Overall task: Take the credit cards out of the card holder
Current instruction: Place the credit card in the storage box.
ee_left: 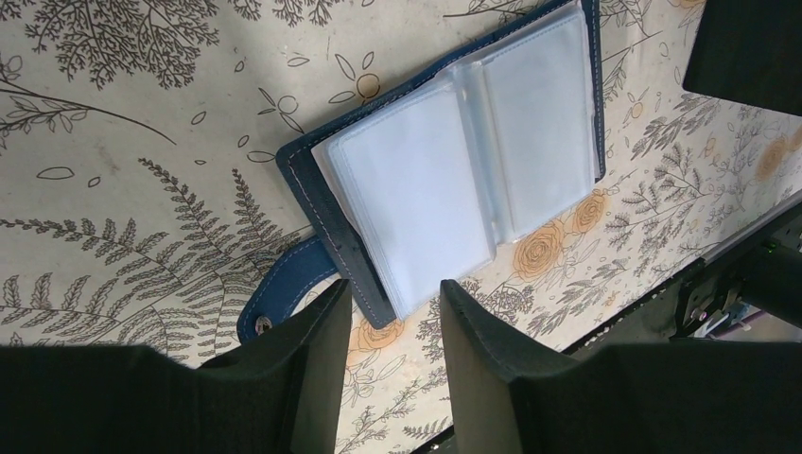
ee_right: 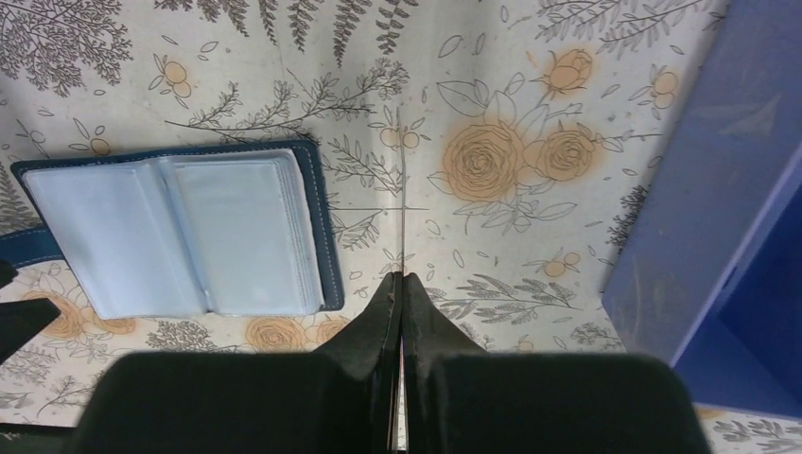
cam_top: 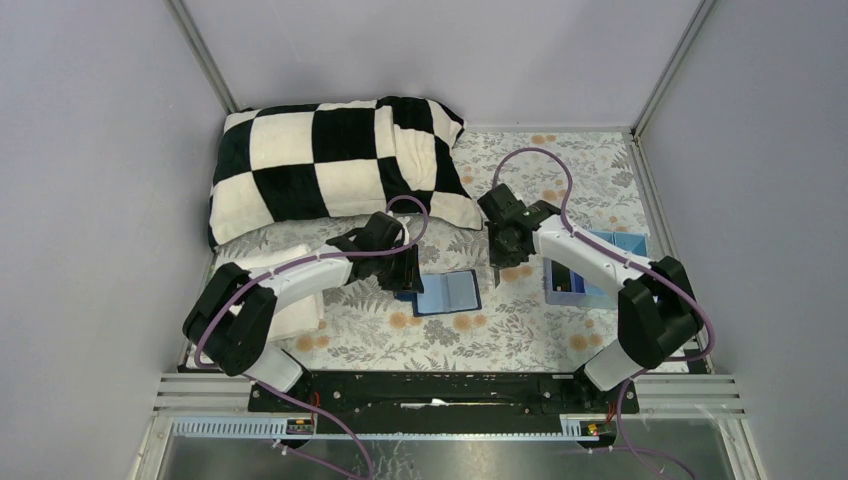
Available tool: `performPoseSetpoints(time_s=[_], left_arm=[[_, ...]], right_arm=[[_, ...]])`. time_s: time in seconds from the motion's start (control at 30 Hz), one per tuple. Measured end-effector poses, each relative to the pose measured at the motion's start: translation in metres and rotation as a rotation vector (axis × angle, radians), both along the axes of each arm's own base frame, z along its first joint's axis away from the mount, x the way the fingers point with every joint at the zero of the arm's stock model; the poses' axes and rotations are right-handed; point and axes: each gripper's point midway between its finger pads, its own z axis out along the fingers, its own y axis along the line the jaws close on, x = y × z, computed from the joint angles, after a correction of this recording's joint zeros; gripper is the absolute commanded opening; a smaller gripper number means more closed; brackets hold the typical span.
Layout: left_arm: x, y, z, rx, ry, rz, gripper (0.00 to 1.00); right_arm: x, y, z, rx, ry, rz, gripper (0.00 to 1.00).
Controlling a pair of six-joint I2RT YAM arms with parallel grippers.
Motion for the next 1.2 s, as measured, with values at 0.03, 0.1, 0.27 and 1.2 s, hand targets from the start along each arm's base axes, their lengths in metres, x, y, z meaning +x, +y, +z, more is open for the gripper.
performPoseSetpoints(time_s=[0.03,0.1,0.27,1.2], left_arm=[[0.0,0.0,0.0,0.001,0.0,-0.001,0.44],[0.001,0.0,0.002,0.002,-0.001,-0.004,0.44],[0.004,-0.002,0.011,0.006,-0.009,-0.016,0.44],[0.02,-0.02,0.029,0.008,0.0,-0.089,0.44]], right_arm=[[-0.001,-0.002,0.001,-0.007,-0.001,0.004,0.0],[-0.001,-0.006,0.007,-0.014,-0.009,0.006,0.0],[0.016,-0.029,0.047,-0.067,-0.111,-0.048,0.0],[0.021,-0.147,0.043,-0.51,-0.062,-0.229,0.0]])
